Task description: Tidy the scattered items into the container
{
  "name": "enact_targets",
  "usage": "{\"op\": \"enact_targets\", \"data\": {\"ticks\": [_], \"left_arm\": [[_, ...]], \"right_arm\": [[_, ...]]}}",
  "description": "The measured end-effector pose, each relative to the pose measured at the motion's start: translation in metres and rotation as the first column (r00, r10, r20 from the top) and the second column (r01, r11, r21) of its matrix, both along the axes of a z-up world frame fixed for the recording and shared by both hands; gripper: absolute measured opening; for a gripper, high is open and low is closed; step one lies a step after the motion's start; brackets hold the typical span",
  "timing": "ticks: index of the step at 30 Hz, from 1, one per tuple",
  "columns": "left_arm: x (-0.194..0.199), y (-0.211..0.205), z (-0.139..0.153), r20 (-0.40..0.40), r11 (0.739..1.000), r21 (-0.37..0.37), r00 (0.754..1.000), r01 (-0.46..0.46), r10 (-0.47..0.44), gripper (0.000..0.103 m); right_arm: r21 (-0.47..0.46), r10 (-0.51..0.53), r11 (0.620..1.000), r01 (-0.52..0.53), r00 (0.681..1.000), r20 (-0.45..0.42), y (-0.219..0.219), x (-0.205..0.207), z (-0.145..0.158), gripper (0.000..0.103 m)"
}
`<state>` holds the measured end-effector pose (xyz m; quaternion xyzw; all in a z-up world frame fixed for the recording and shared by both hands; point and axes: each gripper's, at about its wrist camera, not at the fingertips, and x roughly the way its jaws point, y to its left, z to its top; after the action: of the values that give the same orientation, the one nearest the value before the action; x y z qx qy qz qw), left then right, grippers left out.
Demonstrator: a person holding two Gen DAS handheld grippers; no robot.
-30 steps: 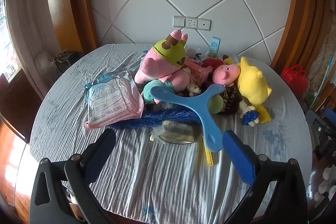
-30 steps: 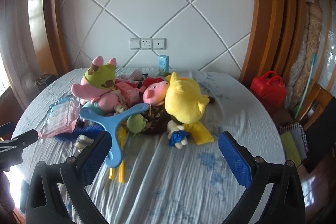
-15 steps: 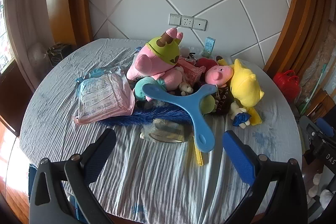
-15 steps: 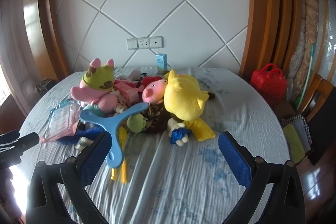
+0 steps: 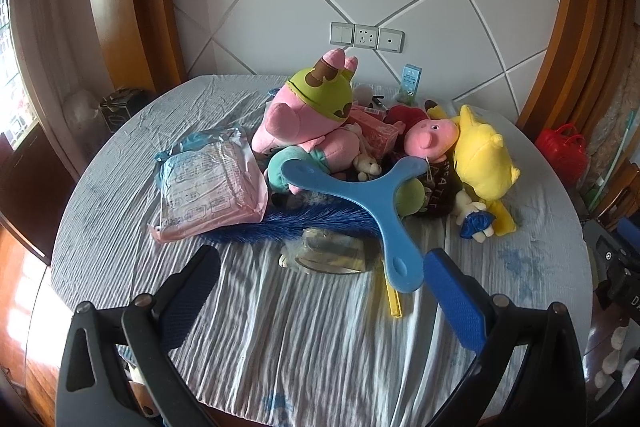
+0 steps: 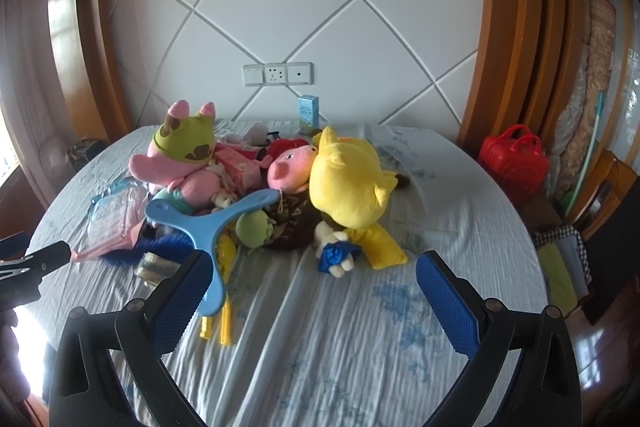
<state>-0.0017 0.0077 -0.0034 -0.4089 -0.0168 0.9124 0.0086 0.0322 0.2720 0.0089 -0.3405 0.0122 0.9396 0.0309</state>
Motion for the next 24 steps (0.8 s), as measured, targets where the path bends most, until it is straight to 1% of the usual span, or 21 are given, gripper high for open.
{"op": "enact_targets", "data": {"ticks": [2,5,8,10,12,18,21,24], "left_arm": [[-0.003,0.002,0.0,0.008,1.0,-0.008,1.0,-0.014,0.014,0.103],[-0.007,0.007,-0.002,0.015,0.999,-0.044,0.999,-0.032,0.033,0.103],[-0.012,0.009,-0.006,0.026,0.999,-0.024,0.999,-0.029,0.029,0.103],[-0.016,0.007,-0.009,0.034,0.999,-0.02,0.998,-0.044,0.045,0.103],[-0.021,0.004,-0.012,0.043,0.997,-0.03,0.997,-0.066,0.067,0.103],[-0.036,-0.003,-0.022,0.082,0.992,-0.026,0.989,-0.125,0.127,0.103],[-0.042,-0.004,-0.026,0.096,0.989,-0.041,0.985,-0.143,0.146,0.103],[-0.051,-0.003,-0.029,0.116,0.991,-0.002,0.984,-0.133,0.132,0.103]], "right_arm": [[-0.003,0.009,1.0,-0.009,1.0,0.006,0.002,-0.003,-0.002,0.103],[-0.006,0.017,1.0,-0.017,1.0,0.014,0.007,-0.008,-0.004,0.103],[-0.011,0.02,1.0,-0.019,0.999,0.029,0.014,-0.015,-0.008,0.103],[-0.014,0.023,1.0,-0.022,0.999,0.041,0.021,-0.021,-0.012,0.103],[-0.016,0.028,1.0,-0.027,0.998,0.051,0.027,-0.027,-0.017,0.103],[-0.02,0.045,0.999,-0.044,0.996,0.083,0.046,-0.05,-0.028,0.103],[-0.027,0.055,0.998,-0.053,0.994,0.089,0.054,-0.061,-0.032,0.103],[-0.031,0.053,0.998,-0.05,0.993,0.105,0.059,-0.072,-0.037,0.103]]}}
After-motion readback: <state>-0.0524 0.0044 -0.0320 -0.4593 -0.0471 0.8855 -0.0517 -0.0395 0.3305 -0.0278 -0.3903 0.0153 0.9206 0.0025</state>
